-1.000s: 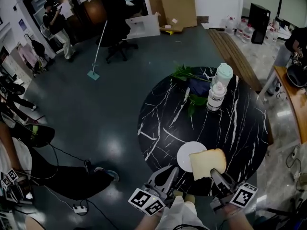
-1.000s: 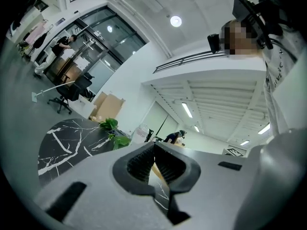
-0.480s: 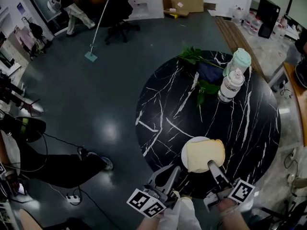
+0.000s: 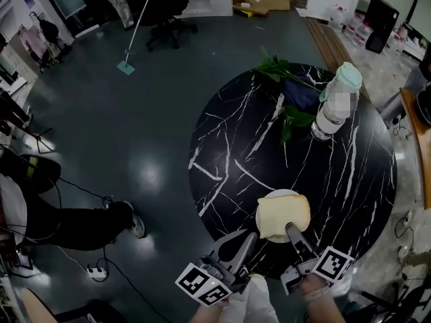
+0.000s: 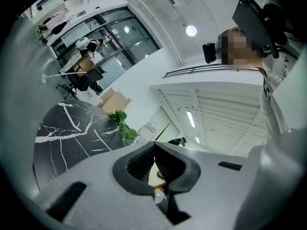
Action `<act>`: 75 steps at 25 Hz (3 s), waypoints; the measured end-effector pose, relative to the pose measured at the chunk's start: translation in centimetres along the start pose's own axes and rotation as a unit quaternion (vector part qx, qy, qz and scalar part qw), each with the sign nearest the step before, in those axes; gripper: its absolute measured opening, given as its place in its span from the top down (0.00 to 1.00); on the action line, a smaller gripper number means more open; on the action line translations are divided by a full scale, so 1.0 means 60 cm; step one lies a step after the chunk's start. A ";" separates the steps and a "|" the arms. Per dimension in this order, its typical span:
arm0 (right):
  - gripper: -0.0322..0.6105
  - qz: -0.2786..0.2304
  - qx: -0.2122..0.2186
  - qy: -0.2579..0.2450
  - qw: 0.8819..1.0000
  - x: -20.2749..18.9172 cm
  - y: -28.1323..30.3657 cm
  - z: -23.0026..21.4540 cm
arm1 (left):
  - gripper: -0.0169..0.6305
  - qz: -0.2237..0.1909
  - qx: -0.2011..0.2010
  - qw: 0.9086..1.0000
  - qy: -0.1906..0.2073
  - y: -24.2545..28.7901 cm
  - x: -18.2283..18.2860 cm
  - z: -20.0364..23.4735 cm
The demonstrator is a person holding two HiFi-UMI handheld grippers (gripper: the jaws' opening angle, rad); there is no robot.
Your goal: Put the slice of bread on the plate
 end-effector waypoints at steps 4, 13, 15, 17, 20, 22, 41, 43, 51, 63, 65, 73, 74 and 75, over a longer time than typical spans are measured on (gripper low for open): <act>0.79 0.008 -0.052 -0.104 0.993 0.006 -0.004 0.002 | 0.96 -0.004 -0.013 1.000 -0.008 0.000 0.003 -0.003; 0.56 0.036 -0.100 -0.235 0.966 -0.003 0.009 0.005 | 0.96 -0.003 -0.046 0.999 -0.028 0.002 -0.002 -0.015; 0.53 0.052 -0.111 -0.259 0.958 -0.007 0.010 0.005 | 0.96 -0.003 -0.051 0.998 -0.030 0.002 -0.001 -0.018; 0.49 0.080 -0.120 -0.287 0.947 -0.012 0.009 0.004 | 0.96 -0.006 -0.056 0.998 -0.033 0.003 0.002 -0.020; 0.43 0.133 -0.129 -0.331 0.925 -0.019 0.002 0.004 | 0.96 -0.008 -0.058 0.998 -0.035 0.004 0.004 -0.020; 0.41 0.165 -0.131 -0.356 0.911 -0.024 -0.004 0.005 | 0.96 -0.008 -0.057 0.998 -0.036 0.004 0.004 -0.020; 0.39 0.239 -0.102 -0.341 0.903 -0.049 -0.049 0.021 | 0.96 -0.006 -0.056 0.997 -0.051 0.017 -0.010 -0.031; 0.39 0.235 -0.089 -0.344 0.905 -0.051 -0.054 0.031 | 0.96 -0.004 -0.057 0.997 -0.049 0.018 -0.010 -0.035; 0.39 0.199 -0.021 -0.353 0.914 -0.059 -0.064 0.061 | 0.96 0.011 -0.057 0.998 -0.033 0.020 -0.022 -0.048; 0.78 0.161 -0.020 -0.404 0.900 -0.040 -0.111 0.093 | 0.96 0.034 -0.045 0.998 0.008 0.022 -0.001 -0.086; 0.87 0.150 -0.017 -0.406 0.901 -0.033 -0.118 0.105 | 0.96 0.043 -0.048 0.998 0.014 0.024 0.004 -0.097; 0.93 0.098 0.011 -0.405 0.909 -0.012 -0.140 0.160 | 0.96 0.073 -0.048 0.994 0.065 0.018 0.029 -0.136; 0.93 0.096 0.014 -0.411 0.907 -0.013 -0.143 0.167 | 0.96 0.075 -0.050 0.993 0.070 0.017 0.033 -0.141; 0.93 0.093 0.017 -0.417 0.904 -0.013 -0.146 0.174 | 0.96 0.077 -0.052 0.993 0.075 0.016 0.038 -0.146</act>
Point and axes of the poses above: the fingertips, and each gripper's own axes: y forward along the fingers, z to its left, x out of its top, the point moved 4 cm from there along -y, backward along the fingers, and after that the axes turned 1 degree about -x, right-handed, at the moved point
